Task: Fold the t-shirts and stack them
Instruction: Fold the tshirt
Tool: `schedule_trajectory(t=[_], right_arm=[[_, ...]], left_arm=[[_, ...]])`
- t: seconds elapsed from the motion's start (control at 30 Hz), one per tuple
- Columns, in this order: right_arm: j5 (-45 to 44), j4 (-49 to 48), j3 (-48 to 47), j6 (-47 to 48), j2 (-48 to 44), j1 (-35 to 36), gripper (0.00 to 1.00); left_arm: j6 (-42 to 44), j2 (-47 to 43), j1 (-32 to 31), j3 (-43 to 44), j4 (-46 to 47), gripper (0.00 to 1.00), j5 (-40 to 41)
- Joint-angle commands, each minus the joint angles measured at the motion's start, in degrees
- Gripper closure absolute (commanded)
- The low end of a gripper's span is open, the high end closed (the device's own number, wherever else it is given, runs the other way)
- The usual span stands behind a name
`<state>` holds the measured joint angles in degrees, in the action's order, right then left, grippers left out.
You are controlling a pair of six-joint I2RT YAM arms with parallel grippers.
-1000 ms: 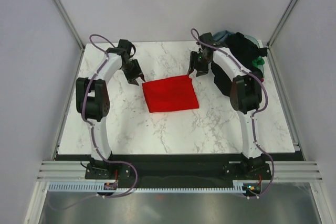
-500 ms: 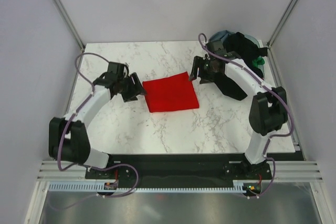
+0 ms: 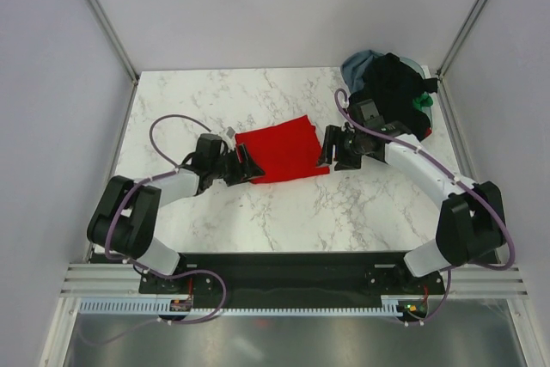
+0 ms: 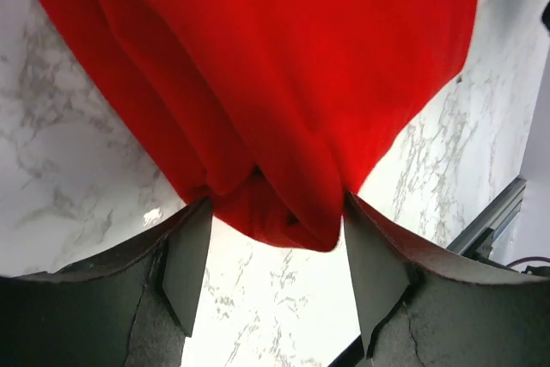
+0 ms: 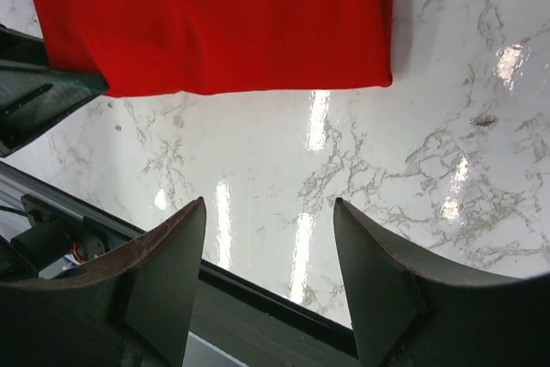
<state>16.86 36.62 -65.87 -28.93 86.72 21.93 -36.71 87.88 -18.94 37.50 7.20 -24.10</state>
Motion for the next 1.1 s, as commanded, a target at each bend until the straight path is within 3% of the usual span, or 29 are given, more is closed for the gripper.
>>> schedule_trajectory(t=[0.0,0.13,0.23,0.33,0.37,0.47,0.53,0.7,0.83,0.93,1.07], right_arm=[[-0.2,-1.1,2.0,0.7,-3.7,0.9,0.32],[-0.7,-0.9,3.6,1.8,-3.7,1.0,0.32],[-0.4,-1.2,4.3,1.9,-3.0,1.1,0.32],[-0.3,-1.8,4.6,1.9,-2.5,1.4,0.32],[-0.3,-2.0,4.8,2.1,-2.5,1.3,0.32],[-0.2,-2.3,5.2,2.5,-2.0,1.4,0.33],[0.0,-2.5,5.8,2.6,-1.8,1.4,0.33],[0.5,-3.0,6.5,2.7,-1.5,1.4,0.33],[1.7,-3.0,4.4,2.8,-1.6,1.4,0.32],[3.5,-3.5,1.3,2.6,-0.2,1.8,0.32],[7.1,-5.8,-3.6,0.0,3.6,2.7,0.45]], left_arm=[[-1.6,-1.7,0.0,-1.1,10.0,0.32,2.2],[-2.3,-1.6,-0.1,-1.5,9.5,0.35,4.0],[-4.2,0.3,0.0,-0.1,2.6,0.41,7.6],[-7.5,2.1,0.0,0.5,-4.4,0.65,11.5],[-9.2,2.4,0.0,0.0,-5.6,0.78,11.8],[-12.5,3.0,0.0,-1.5,-11.0,0.91,11.6],[-12.3,3.5,0.0,-1.8,-14.0,0.90,11.2],[-6.5,4.0,-0.7,4.9,-26.3,0.72,12.1],[-3.4,-4.7,-1.4,9.3,-36.5,0.44,17.0],[-2.1,-11.7,-2.2,15.4,-43.3,0.39,20.1],[-3.1,-14.3,-4.1,19.5,-46.8,0.43,20.7]])
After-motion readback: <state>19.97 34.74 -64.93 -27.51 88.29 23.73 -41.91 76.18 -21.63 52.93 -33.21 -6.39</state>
